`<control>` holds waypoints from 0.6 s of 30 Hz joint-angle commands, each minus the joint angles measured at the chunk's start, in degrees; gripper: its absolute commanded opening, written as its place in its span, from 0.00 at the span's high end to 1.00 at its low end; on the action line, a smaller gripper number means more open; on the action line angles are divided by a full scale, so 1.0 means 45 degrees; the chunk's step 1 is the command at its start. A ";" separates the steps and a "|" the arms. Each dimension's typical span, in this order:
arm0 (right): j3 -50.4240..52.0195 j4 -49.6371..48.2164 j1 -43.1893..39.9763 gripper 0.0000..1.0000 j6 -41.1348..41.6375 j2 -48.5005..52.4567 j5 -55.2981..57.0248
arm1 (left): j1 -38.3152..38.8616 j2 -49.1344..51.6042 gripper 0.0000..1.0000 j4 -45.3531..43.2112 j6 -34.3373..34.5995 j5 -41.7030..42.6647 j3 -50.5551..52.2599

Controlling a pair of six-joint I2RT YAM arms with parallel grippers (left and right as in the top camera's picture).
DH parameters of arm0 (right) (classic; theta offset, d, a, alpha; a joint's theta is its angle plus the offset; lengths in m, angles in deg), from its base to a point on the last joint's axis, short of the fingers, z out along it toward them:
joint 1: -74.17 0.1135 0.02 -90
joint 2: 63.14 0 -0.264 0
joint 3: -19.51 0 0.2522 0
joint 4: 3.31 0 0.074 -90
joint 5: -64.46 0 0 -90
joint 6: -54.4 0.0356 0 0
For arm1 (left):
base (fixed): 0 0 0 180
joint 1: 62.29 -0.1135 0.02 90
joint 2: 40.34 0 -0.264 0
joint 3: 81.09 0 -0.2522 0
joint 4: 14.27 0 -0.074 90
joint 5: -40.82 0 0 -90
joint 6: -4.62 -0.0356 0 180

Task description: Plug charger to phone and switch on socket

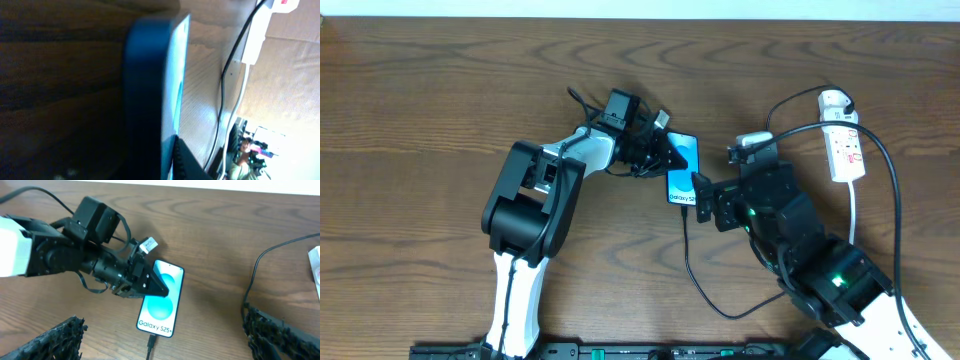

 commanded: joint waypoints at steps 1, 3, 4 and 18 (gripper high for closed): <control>-0.0238 -0.0092 -0.0117 0.01 0.0175 0.0384 0.0204 | -0.0024 0.0053 0.83 0.0170 -0.0078 -0.1501 0.0015; -0.0238 -0.0092 -0.0117 0.01 0.0175 0.0559 0.0204 | -0.0024 0.0058 0.83 0.0170 -0.0078 -0.1506 0.0015; -0.0238 -0.0102 -0.0117 0.01 0.0175 0.0607 0.0204 | -0.0024 0.0058 0.78 0.0170 -0.0083 -0.1511 0.0015; -0.0238 -0.0233 -0.0117 0.01 0.0175 0.0767 0.0253 | -0.0005 0.0058 0.67 0.0913 -0.0325 -0.2599 0.0015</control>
